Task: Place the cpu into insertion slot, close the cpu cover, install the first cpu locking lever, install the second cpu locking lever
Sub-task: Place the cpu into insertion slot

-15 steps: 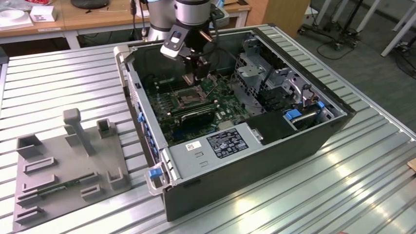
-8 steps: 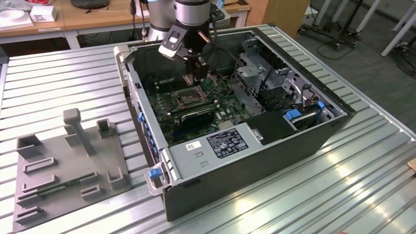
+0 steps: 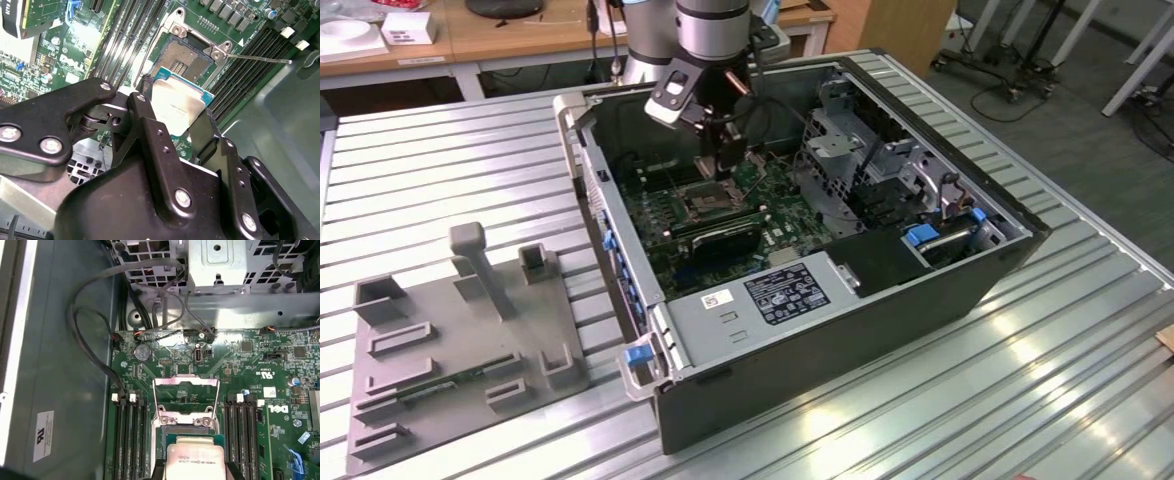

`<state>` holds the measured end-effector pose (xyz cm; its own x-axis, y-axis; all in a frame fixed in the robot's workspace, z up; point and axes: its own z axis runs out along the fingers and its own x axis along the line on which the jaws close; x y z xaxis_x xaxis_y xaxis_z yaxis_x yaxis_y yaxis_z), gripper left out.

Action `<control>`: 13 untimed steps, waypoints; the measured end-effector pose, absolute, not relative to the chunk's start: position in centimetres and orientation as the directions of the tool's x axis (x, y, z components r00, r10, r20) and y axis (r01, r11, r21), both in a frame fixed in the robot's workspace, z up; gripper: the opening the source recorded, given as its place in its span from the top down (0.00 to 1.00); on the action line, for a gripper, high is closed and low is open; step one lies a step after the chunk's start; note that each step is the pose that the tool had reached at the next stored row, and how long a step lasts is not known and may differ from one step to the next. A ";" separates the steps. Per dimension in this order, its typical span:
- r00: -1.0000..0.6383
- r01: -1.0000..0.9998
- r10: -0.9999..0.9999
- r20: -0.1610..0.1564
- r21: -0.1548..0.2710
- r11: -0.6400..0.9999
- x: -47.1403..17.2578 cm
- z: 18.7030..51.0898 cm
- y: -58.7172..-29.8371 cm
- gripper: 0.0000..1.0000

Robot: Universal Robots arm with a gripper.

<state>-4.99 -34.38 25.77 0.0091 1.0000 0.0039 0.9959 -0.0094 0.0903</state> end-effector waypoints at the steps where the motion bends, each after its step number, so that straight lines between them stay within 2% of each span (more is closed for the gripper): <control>1: 0.009 0.996 1.000 0.004 0.090 -0.009 -5.0 25.7 -34.4 0.46; 13: 0.009 0.996 1.000 0.004 0.091 -0.009 -5.1 24.5 -34.4 0.46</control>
<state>-5.15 -34.38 24.48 0.0091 1.0000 0.0039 0.9958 -0.0095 0.0910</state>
